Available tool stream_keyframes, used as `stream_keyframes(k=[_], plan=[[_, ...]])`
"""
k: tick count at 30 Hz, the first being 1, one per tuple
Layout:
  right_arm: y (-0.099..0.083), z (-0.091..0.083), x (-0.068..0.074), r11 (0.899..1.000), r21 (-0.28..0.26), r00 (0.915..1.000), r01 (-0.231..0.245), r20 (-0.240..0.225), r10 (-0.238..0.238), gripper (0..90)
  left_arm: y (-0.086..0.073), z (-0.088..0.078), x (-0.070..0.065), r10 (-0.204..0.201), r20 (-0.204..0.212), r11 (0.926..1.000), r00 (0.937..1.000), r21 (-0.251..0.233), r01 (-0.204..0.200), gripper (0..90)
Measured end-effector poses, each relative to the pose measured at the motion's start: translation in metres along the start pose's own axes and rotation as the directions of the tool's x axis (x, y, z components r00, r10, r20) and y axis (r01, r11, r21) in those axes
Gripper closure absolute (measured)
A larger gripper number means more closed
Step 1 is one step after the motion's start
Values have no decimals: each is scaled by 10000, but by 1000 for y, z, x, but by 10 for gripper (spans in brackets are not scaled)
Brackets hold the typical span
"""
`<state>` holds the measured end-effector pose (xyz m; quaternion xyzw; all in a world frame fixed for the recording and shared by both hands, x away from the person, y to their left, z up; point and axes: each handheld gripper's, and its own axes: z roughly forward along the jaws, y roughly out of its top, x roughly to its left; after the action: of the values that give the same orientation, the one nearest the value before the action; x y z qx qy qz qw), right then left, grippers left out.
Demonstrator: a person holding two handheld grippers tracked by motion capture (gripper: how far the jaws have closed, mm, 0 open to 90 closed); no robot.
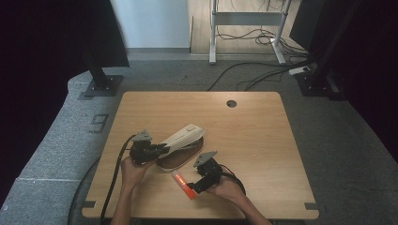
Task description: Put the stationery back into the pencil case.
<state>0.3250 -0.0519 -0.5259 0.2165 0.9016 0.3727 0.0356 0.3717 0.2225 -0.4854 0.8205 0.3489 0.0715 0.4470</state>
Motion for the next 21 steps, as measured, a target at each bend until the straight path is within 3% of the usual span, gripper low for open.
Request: stream_keyframes(k=[15,21], plan=[[4,19,12,10000,94,9993,-24,-383,27,152,0,0,-1,9,30,10000,10000,14,-9,760],[2,26,17,9991,267,9993,337,-154,-333,212,0,0,-1,11,39,10000,10000,16,-11,760]])
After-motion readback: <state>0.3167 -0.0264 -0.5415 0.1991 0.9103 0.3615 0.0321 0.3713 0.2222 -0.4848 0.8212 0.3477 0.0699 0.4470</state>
